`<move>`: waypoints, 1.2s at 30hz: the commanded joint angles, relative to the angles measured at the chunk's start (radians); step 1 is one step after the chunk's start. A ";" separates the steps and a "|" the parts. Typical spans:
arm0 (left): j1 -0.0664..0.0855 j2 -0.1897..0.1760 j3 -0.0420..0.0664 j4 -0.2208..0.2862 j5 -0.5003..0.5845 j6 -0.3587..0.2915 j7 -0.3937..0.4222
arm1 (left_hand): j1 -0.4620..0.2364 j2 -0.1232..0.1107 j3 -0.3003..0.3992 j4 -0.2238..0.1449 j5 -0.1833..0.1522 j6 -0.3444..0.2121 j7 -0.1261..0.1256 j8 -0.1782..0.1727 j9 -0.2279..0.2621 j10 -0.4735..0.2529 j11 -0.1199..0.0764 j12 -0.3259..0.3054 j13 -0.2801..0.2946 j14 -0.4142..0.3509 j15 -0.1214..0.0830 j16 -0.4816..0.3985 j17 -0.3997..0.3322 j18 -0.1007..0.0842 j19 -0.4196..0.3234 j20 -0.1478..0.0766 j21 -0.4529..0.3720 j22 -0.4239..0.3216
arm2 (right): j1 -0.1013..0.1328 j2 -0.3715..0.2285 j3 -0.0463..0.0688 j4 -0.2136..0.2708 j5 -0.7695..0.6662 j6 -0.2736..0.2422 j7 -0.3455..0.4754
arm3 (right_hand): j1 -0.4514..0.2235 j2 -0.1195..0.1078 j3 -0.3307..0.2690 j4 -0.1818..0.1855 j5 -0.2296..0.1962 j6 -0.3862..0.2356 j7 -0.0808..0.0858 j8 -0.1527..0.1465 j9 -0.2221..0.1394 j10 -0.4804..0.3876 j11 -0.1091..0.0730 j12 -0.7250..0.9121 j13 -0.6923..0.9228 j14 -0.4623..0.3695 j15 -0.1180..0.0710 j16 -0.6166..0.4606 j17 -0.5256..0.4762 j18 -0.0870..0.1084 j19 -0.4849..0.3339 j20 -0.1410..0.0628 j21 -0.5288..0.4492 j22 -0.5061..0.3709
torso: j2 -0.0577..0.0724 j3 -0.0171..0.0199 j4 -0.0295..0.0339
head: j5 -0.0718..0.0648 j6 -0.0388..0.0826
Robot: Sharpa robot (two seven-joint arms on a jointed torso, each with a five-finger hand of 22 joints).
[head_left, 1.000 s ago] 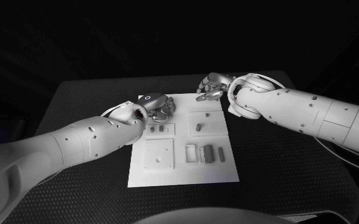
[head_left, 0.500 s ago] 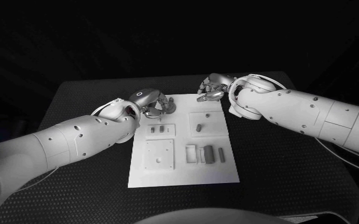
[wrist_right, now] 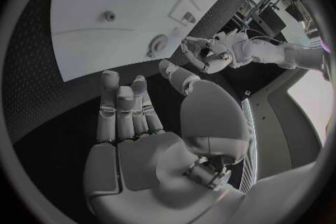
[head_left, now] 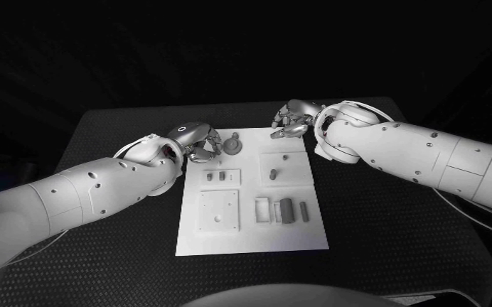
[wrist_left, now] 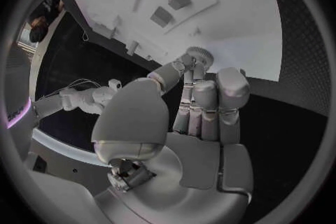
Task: Assemble the parts on the task board
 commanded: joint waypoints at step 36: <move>-0.001 0.015 -0.014 -0.011 -0.091 0.104 -0.038 | -0.006 -0.002 -0.007 0.008 0.006 0.003 0.000 -0.005 -0.001 0.034 0.027 -0.002 0.000 -0.002 -0.007 0.009 -0.009 0.174 0.027 -0.007 -0.002 -0.001 | 0.000 0.000 0.000 0.000 -0.002 0.007 0.006 | 0.000 0.007 -0.002 0.000 -0.003 0.000 0.008 0.004 -0.003 -0.001 -0.004 0.005 -0.002 0.001 0.001 0.002 -0.002 0.012 0.001 -0.005 -0.003 0.016 | 0.000 0.0004 -0.0016 | -0.002 -0.009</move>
